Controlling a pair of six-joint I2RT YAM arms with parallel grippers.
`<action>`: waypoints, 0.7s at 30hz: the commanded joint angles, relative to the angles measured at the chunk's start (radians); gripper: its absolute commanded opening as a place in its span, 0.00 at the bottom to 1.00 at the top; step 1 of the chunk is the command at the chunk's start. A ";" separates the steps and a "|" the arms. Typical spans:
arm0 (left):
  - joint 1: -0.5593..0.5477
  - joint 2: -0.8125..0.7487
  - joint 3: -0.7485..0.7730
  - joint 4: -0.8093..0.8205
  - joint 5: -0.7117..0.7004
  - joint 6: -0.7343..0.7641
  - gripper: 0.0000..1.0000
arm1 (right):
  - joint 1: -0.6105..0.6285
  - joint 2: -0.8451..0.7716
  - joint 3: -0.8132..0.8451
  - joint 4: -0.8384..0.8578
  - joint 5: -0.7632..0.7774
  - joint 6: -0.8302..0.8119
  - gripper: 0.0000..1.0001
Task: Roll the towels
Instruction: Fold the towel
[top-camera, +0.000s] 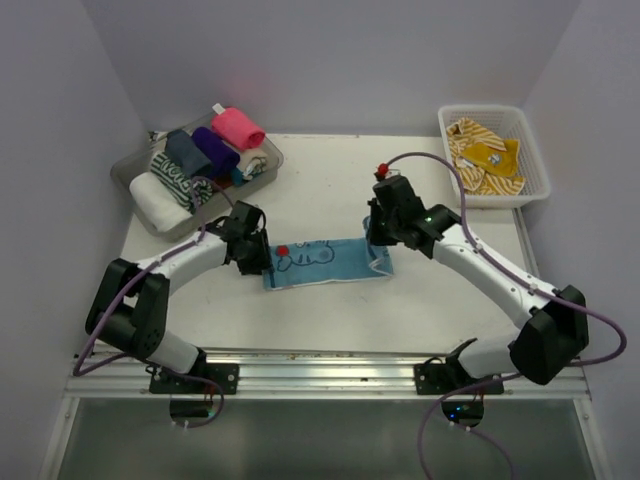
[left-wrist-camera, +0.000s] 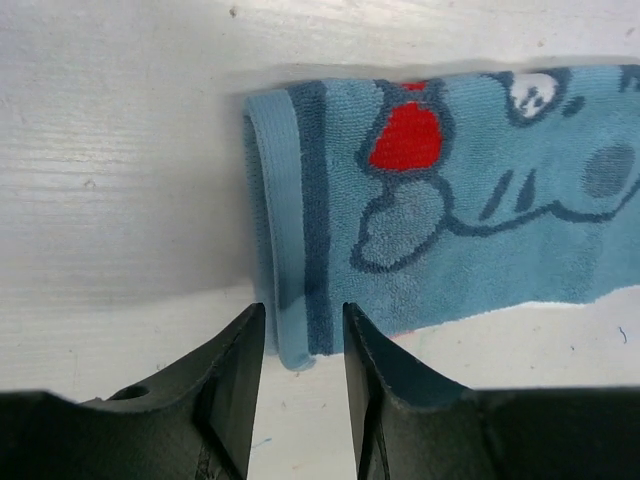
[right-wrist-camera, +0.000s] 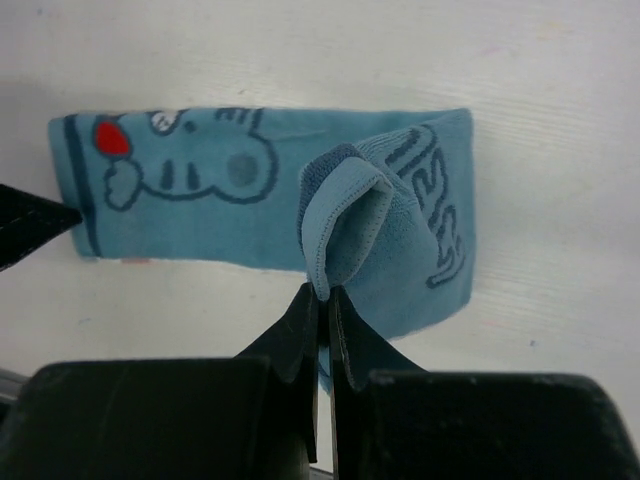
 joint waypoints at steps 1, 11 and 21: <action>0.013 -0.070 0.048 -0.043 0.007 0.049 0.41 | 0.102 0.082 0.089 -0.005 0.035 0.082 0.00; 0.127 0.030 -0.042 0.071 0.109 0.112 0.27 | 0.341 0.358 0.319 0.061 0.033 0.127 0.00; 0.136 0.074 -0.019 0.071 0.108 0.095 0.06 | 0.384 0.585 0.489 0.084 0.001 0.160 0.00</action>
